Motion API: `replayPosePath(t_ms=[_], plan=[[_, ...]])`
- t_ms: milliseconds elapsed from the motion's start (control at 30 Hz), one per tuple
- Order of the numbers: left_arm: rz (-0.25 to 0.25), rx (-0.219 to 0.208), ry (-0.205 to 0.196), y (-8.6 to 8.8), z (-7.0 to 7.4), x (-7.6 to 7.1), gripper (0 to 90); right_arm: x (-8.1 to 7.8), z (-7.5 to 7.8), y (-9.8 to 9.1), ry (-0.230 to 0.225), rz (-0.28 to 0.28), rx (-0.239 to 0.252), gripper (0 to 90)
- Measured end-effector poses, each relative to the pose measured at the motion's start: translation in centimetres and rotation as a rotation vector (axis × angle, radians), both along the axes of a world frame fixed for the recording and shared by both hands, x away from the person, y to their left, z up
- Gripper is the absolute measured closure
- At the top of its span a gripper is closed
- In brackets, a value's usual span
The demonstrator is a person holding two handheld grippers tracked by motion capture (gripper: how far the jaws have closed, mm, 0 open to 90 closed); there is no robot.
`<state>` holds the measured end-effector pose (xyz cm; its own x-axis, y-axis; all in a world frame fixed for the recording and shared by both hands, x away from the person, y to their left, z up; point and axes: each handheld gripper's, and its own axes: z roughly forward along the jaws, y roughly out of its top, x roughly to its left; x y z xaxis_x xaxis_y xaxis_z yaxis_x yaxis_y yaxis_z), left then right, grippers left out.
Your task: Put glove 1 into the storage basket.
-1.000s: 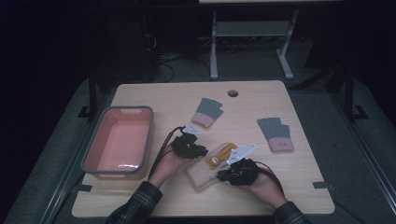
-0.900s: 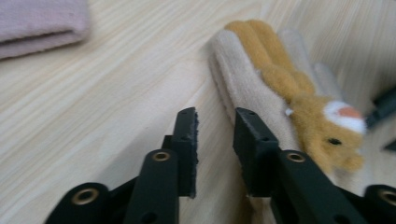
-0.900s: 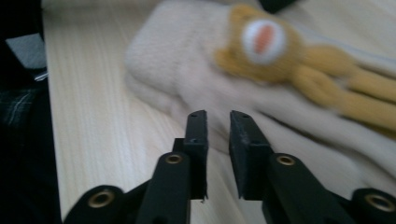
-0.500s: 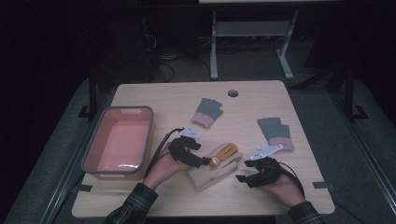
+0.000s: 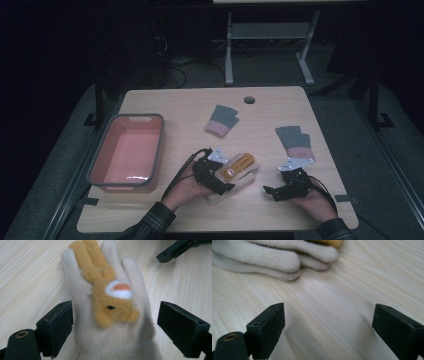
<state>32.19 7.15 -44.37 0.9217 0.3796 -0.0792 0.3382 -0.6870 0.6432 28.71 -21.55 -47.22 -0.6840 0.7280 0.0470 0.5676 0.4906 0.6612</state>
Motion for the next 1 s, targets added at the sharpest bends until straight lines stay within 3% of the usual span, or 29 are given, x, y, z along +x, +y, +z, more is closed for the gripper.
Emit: replayPosePath(t_ms=[167,333,700,1000], plan=[[-0.001,0.025,-0.008,-0.6,-0.9,-0.2,12.7,0.1,-0.2,0.1,-0.002,0.004,-0.013,9.9],[-0.018,0.098,-0.041,-1.2,-1.7,-0.5,12.7,0.1,-0.4,0.2,-0.012,0.004,-0.004,8.3],[-0.018,0.083,-0.030,-1.1,-2.1,-0.5,13.6,-0.1,-1.0,0.2,-0.047,-0.002,0.033,2.9],[-0.052,0.076,-0.029,-0.8,-1.5,-0.6,42.5,-0.1,-1.0,0.2,-0.047,-0.002,0.034,2.9]])
